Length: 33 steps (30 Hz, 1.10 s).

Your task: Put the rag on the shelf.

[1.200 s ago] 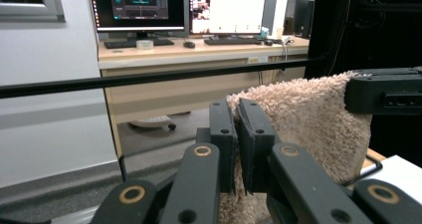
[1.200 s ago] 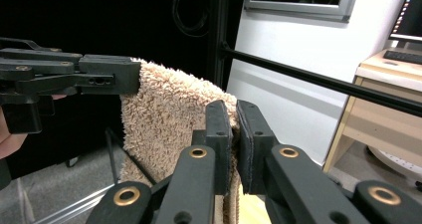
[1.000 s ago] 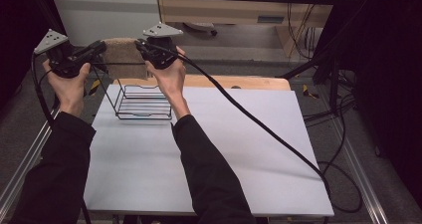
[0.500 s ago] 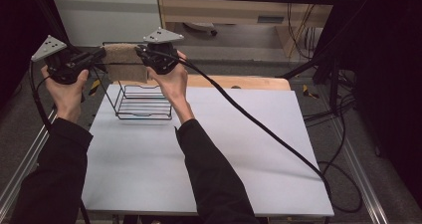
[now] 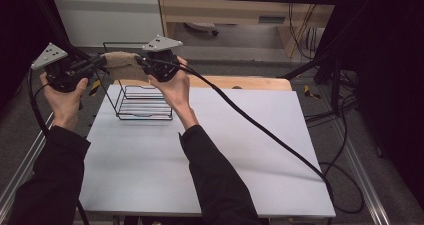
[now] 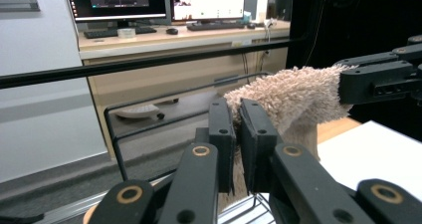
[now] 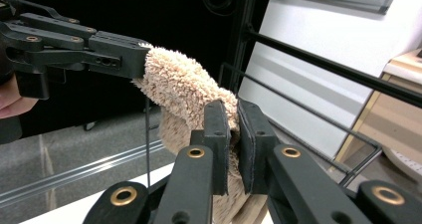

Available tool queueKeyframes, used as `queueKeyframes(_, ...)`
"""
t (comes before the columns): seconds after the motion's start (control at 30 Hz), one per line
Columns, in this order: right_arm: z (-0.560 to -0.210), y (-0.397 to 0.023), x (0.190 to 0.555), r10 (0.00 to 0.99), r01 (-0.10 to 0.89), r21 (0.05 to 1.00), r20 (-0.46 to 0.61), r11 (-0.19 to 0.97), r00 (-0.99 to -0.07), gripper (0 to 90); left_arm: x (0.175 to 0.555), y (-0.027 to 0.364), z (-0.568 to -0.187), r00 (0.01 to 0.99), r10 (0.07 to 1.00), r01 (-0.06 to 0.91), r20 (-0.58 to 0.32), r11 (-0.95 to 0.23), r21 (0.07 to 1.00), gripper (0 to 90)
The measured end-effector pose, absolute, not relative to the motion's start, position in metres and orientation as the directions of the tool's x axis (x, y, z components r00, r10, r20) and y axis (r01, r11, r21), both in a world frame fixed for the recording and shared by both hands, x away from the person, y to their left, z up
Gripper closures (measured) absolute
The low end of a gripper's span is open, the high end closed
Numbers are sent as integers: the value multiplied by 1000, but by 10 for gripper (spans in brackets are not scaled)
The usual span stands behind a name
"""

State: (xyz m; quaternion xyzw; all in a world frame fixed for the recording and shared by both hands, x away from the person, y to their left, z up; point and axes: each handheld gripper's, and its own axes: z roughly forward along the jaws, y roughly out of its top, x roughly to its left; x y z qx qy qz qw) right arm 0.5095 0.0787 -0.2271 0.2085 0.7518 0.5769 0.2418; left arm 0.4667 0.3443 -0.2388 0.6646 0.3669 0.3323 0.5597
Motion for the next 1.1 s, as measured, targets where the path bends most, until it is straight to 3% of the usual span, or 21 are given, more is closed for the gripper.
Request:
queueKeyframes(0.27,-235,79,507,576,46,961,-124,271,-808,840,463,344,-244,507,862,166,3,-101,981,821)
queueKeyframes(0.57,-238,79,507,566,43,955,-138,294,-813,841,461,348,-227,504,862,191,-60,-43,981,738)
queueKeyframes(0.8,-241,80,505,562,41,950,-149,311,-813,840,464,344,-219,505,859,213,-83,-31,977,794)
queueKeyframes(1.1,-245,79,506,559,48,948,-144,314,-816,823,464,341,-239,544,834,280,-92,-77,957,875)
